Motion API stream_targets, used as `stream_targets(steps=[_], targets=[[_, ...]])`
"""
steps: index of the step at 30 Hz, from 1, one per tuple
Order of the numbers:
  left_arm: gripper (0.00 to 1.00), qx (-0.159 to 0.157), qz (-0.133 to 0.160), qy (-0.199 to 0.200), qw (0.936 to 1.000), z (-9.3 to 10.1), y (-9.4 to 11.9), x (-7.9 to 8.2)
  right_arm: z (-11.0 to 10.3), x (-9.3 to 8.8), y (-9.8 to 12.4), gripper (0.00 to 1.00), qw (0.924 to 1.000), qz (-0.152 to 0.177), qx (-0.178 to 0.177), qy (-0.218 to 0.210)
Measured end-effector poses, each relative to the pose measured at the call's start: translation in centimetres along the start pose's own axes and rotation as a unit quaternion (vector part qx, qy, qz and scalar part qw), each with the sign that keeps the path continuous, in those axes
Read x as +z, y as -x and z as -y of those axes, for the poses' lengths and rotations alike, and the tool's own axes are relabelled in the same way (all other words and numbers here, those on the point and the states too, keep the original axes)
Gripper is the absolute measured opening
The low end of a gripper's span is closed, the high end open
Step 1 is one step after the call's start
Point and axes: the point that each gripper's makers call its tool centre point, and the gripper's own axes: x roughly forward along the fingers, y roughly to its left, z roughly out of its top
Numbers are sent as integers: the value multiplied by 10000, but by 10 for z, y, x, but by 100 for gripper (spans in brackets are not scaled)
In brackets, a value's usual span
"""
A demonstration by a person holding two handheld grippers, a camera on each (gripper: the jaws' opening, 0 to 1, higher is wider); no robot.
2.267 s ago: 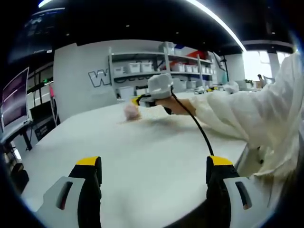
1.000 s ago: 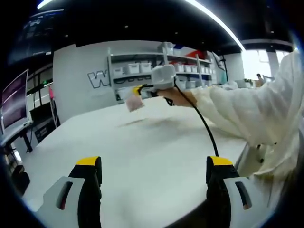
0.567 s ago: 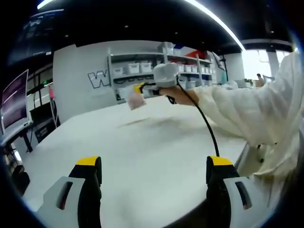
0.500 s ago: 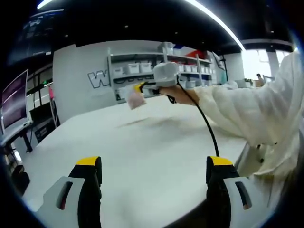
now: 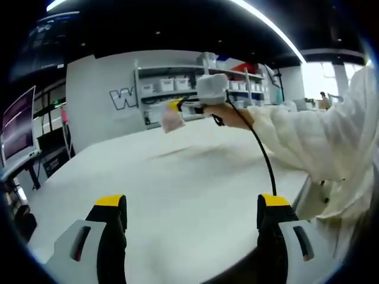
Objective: Open the resealable bag by pulling the two sides of the seal apart until the entire bag opening is separated and visibly accessible.
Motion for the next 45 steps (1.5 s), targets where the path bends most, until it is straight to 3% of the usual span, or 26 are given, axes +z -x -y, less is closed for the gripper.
stream_targets(steps=[11, 22, 45], targets=[[90, -7, 1, -2, 10000, 1, 1, 0, -7, 9, 15, 0, 9995, 110, 111, 292], [90, -36, 16, -25, 10000, 2, 0, 2, -8, 19, 28, 0, 9991, 280, 189, 250], [90, -60, 14, -22, 10000, 3, -1, 1, -22, 16, 55, 0, 9978, 302, 423, 400]])
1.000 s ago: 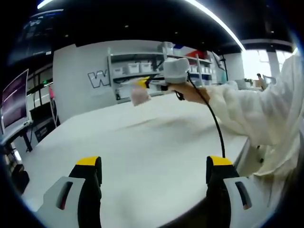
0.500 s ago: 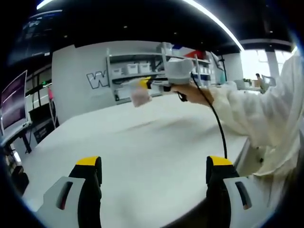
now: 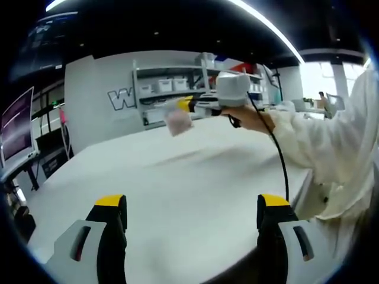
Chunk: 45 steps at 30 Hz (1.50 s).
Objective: Open the resealable bag by pulling the two sides of the seal apart until the entire bag opening is separated and visibly accessible.
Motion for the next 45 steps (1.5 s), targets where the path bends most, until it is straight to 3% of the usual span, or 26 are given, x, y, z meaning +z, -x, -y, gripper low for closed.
stream_targets(steps=[18, 45], targets=[[90, -12, -57, -9, 10000, 2, -2, -3, -7, -5, 17, 0, 9999, 4, 110, -64], [90, -55, -54, -64, 9999, 6, -4, 1, -22, 7, 51, 0, 9987, 94, 402, 286]])
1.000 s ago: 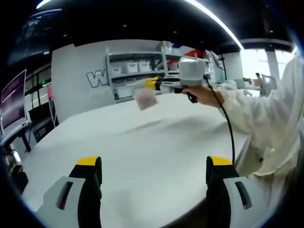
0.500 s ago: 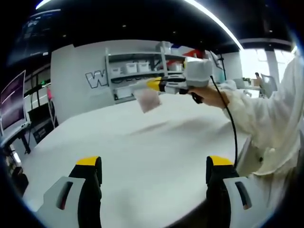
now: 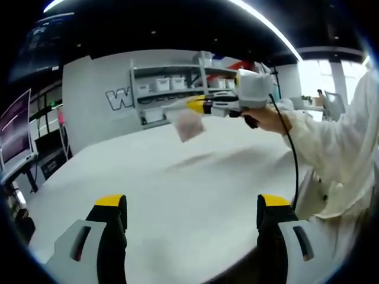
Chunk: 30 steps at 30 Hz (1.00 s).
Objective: Open the resealable bag by pulling the two sides of the seal apart until the entire bag opening is separated and visibly accessible.
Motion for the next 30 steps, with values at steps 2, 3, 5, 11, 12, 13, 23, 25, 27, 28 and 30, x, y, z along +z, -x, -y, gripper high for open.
stream_targets(steps=[2, 3, 5, 11, 12, 13, 23, 25, 27, 28, 30], targets=[[90, -17, -10, -8, 10000, 1, -1, 0, -1, -2, 3, 0, 10000, -7, 32, -24], [90, -23, -12, -12, 10000, 2, -1, 0, -2, -2, 3, 0, 10000, -9, 36, -26], [90, -35, -16, -13, 10000, 2, -1, 0, -2, -3, 5, 0, 10000, -20, 50, -3], [90, -33, -22, -18, 10000, 3, -2, 0, -7, 1, 12, 0, 9999, 15, 113, 33], [90, -34, -26, -20, 10000, 3, -2, 0, -8, 2, 13, 0, 9999, 23, 121, 42], [90, -32, -29, -23, 10000, 3, -2, 0, -10, 3, 15, 0, 9999, 40, 134, 51], [89, -38, -60, -27, 10000, 4, -2, -3, -24, 11, 30, 0, 9994, 121, 270, 164], [89, -34, -63, -39, 10000, 4, -2, -3, -26, 13, 33, 0, 9993, 132, 301, 177], [89, -38, -55, -29, 10000, 5, -2, -3, -30, 14, 37, 0, 9992, 147, 336, 179], [89, -43, -58, -26, 10000, 5, -2, -3, -31, 15, 38, 0, 9991, 150, 341, 191], [89, -53, -84, -38, 9999, 5, -3, -4, -34, 16, 42, 0, 9989, 162, 365, 232]])
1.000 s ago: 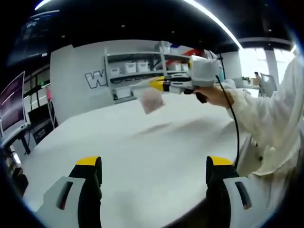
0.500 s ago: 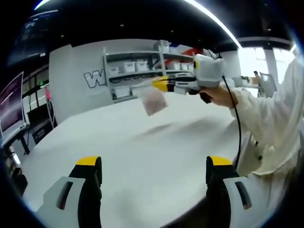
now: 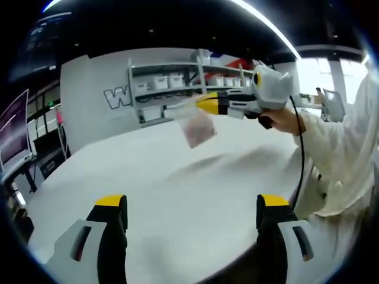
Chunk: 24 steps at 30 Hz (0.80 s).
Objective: Open the resealable bag by pulling the two sides of the seal apart until the entire bag opening is separated and visibly accessible.
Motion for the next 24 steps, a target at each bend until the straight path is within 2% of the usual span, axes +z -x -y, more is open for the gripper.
stream_targets(steps=[15, 24], targets=[[89, -24, 7, 27, 10000, 2, -2, -1, -25, 4, 28, 0, 9998, 33, 171, -6], [89, -17, -14, 22, 10000, 2, -2, -3, -33, -2, 41, 0, 9998, -89, 202, 27]])
